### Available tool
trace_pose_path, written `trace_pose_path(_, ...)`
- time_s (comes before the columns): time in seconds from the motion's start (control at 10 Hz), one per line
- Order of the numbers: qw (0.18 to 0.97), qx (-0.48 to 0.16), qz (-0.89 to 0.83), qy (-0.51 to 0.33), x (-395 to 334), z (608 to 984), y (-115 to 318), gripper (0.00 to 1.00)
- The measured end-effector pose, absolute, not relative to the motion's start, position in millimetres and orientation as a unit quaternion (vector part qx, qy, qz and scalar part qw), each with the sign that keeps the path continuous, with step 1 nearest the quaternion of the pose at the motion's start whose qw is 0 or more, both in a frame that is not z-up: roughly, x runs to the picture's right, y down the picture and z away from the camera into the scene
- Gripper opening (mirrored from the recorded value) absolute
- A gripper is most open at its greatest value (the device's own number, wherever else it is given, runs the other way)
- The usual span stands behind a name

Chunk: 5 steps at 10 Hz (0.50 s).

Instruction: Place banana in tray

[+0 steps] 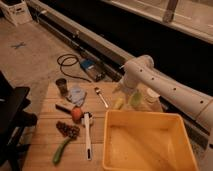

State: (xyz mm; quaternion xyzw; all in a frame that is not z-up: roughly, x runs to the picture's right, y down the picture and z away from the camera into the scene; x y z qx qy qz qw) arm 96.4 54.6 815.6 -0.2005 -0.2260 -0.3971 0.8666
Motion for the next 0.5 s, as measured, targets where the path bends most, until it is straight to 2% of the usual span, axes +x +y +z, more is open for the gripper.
trace_pose_path(0.2,0.858,-0.208,-0.396,-0.254,82.9,823.9,73.9,0.65)
trace_pose_path(0.5,0.858,-0.208,-0.395,-0.254,84.6,823.5,73.8,0.65)
